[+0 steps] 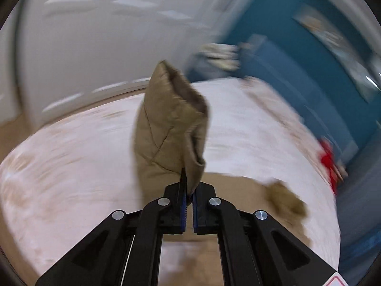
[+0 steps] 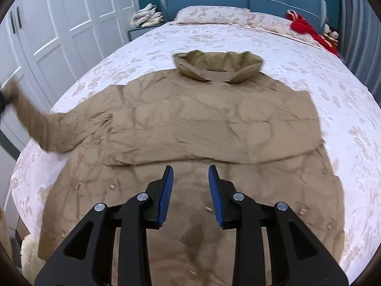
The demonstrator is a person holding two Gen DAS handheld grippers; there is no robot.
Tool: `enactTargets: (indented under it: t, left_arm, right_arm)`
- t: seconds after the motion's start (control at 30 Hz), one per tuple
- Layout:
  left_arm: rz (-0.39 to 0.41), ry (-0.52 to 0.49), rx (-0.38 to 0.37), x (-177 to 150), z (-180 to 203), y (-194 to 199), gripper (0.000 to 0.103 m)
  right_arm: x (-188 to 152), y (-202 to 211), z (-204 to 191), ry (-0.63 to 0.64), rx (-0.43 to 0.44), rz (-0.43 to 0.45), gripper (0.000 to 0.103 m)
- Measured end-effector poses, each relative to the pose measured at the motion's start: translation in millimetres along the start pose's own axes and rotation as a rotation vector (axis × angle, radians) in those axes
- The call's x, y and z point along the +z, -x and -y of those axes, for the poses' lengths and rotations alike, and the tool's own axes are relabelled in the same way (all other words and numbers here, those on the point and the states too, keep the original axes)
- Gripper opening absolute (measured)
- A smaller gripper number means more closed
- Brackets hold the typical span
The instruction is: Fold large clothes
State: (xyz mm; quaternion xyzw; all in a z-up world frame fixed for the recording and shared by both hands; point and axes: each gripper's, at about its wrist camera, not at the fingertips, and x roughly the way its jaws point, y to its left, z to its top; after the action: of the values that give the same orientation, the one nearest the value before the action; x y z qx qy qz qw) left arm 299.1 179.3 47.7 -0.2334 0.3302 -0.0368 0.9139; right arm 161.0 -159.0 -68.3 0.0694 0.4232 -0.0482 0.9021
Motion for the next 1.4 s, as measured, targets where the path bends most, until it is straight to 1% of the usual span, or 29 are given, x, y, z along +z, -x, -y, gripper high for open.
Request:
enactTargets:
  t: [0.1, 0.13, 0.2, 0.23, 0.27, 0.3, 0.33, 0.37, 0.4, 0.43, 0.47, 0.53, 0.57, 0.6, 0.63, 0.67, 0.7, 0.83, 0.93, 1.03, 1.07, 1.1, 1.13, 1.17, 1.2, 1.23, 1.33, 1.37, 1.4]
  left_arm:
    - [-0.031, -0.131, -0.159, -16, 95, -7, 0.001]
    - [-0.069, -0.193, -0.231, -33, 140, -13, 0.001]
    - [-0.124, -0.257, -0.298, -62, 187, -24, 0.002]
    - [-0.169, -0.299, -0.331, -87, 215, -33, 0.005]
    - [-0.21, -0.329, -0.35, -110, 234, -40, 0.008]
    - [-0.251, -0.348, -0.358, -132, 248, -46, 0.014]
    - [-0.316, -0.37, -0.354, -161, 262, -53, 0.022]
    - [-0.358, -0.378, -0.35, -179, 266, -59, 0.026]
    - [-0.413, -0.372, -0.358, -202, 267, -63, 0.031]
    - [-0.439, -0.362, -0.365, -209, 266, -66, 0.039]
    - [-0.46, -0.34, -0.369, -218, 260, -66, 0.042]
    - [-0.455, -0.287, -0.356, -222, 237, -59, 0.048]
    - [-0.445, -0.275, -0.343, -218, 225, -57, 0.05]
    - [-0.425, -0.259, -0.309, -211, 209, -56, 0.05]
    - [-0.415, -0.251, -0.286, -212, 203, -58, 0.05]
    - [-0.398, -0.235, -0.243, -207, 186, -58, 0.05]
    - [-0.378, -0.203, -0.195, -193, 166, -64, 0.05]
    - [-0.348, -0.092, -0.07, -140, 102, -102, 0.05]
    - [-0.326, -0.082, 0.008, -125, 68, -116, 0.049]
    - [-0.334, -0.115, 0.055, -126, 48, -121, 0.049]
    - [-0.339, -0.129, 0.073, -127, 40, -121, 0.049]
    - [-0.352, -0.153, 0.082, -129, 40, -128, 0.049]
    - [-0.361, -0.17, 0.091, -133, 35, -128, 0.048]
    - [-0.366, -0.183, 0.099, -135, 33, -128, 0.048]
    - [-0.37, -0.2, 0.105, -136, 32, -134, 0.048]
    - [-0.37, -0.224, 0.116, -138, 34, -139, 0.047]
    - [-0.359, -0.285, 0.132, -137, 41, -149, 0.046]
    - [-0.358, -0.29, 0.133, -134, 40, -159, 0.046]
    - [-0.354, -0.292, 0.139, -132, 43, -163, 0.045]
  right_arm:
    - [-9, 11, 29, -0.038, -0.03, 0.001, 0.035]
    - [-14, 16, 41, -0.048, -0.052, 0.003, 0.035]
    - [-22, 22, 65, -0.064, -0.1, 0.001, 0.036]
    - [-24, 24, 73, -0.073, -0.115, -0.001, 0.036]
    - [-29, 27, 89, -0.095, -0.133, -0.008, 0.037]
    - [-31, 28, 97, -0.105, -0.139, -0.011, 0.037]
    - [-36, 30, 110, -0.123, -0.153, -0.018, 0.038]
    - [-39, 31, 123, -0.144, -0.165, -0.025, 0.039]
    - [-42, 32, 131, -0.157, -0.168, -0.027, 0.04]
    - [-43, 33, 139, -0.173, -0.165, -0.028, 0.044]
    - [-44, 34, 145, -0.186, -0.159, -0.024, 0.046]
    - [-41, 35, 149, -0.188, -0.152, -0.013, 0.048]
    - [-39, 34, 149, -0.189, -0.147, -0.009, 0.049]
    - [-34, 32, 148, -0.192, -0.132, 0.001, 0.05]
    - [-28, 28, 148, -0.201, -0.114, 0.012, 0.053]
    - [-24, 25, 148, -0.21, -0.101, 0.02, 0.057]
    - [-17, 21, 149, -0.227, -0.084, 0.031, 0.058]
    - [4, -5, 153, -0.305, -0.031, 0.032, 0.059]
    - [11, -29, 159, -0.374, -0.001, -0.001, 0.059]
    - [14, -49, 160, -0.407, 0.009, -0.041, 0.059]
    - [15, -55, 159, -0.406, 0.007, -0.056, 0.054]
    - [16, -62, 156, -0.397, 0.003, -0.073, 0.048]
    - [17, -68, 151, -0.379, -0.001, -0.089, 0.035]
    - [18, -71, 148, -0.359, -0.02, -0.099, 0.019]
    - [21, -73, 145, -0.338, -0.028, -0.098, 0.011]
    - [24, -72, 143, -0.327, -0.02, -0.09, 0.001]
    - [43, -49, 146, -0.332, 0.025, -0.007, 0.0]
    - [54, -31, 148, -0.333, 0.037, 0.052, 0.0]
    - [60, -19, 150, -0.329, 0.039, 0.089, 0.0]
